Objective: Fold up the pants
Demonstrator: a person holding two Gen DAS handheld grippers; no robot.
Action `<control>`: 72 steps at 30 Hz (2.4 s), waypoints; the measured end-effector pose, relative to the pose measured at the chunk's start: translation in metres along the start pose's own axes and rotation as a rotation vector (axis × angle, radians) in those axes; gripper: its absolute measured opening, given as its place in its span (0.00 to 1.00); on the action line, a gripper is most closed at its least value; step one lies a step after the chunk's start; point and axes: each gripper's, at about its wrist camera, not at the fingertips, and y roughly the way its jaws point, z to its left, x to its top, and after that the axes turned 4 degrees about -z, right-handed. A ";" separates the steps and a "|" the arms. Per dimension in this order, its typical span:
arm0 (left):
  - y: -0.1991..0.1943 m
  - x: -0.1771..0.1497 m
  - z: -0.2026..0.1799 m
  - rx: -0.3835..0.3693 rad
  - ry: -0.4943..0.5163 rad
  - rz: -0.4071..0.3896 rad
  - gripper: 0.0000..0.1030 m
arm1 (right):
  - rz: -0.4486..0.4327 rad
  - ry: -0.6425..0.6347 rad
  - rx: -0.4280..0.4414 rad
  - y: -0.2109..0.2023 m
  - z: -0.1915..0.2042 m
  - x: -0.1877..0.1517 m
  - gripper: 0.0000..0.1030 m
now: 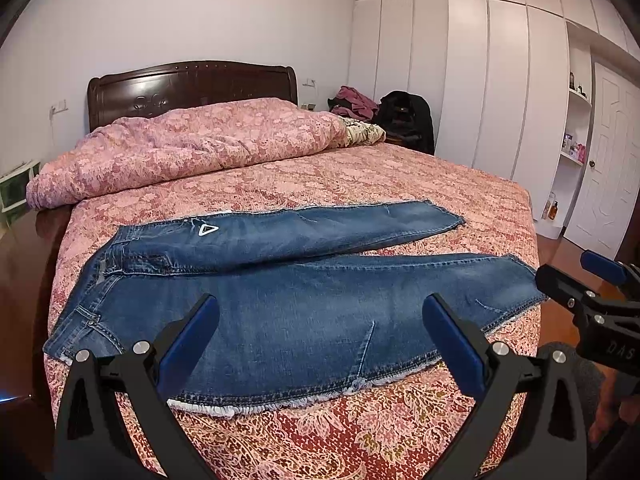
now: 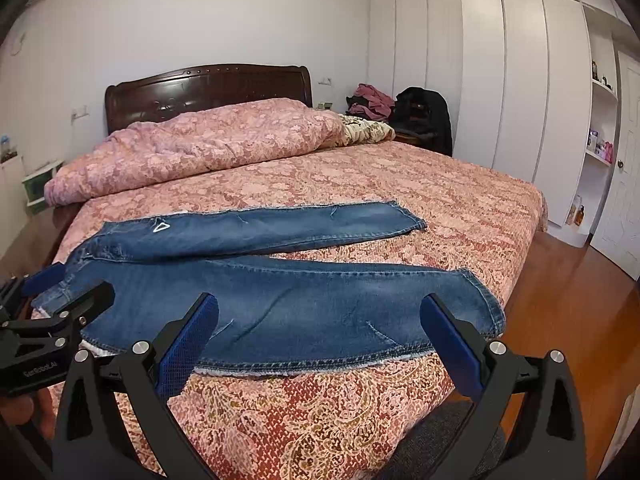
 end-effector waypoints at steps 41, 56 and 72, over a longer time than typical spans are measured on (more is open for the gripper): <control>0.270 0.063 0.410 -0.062 -0.691 0.538 0.98 | 0.413 0.071 0.173 0.110 0.039 -0.018 0.97; 0.337 0.047 0.441 -0.341 -0.822 0.590 0.98 | 0.483 0.050 0.223 0.134 0.065 -0.023 0.97; 0.332 0.037 0.445 -0.164 -0.841 0.687 0.24 | 0.535 0.084 0.216 0.152 0.055 -0.017 0.97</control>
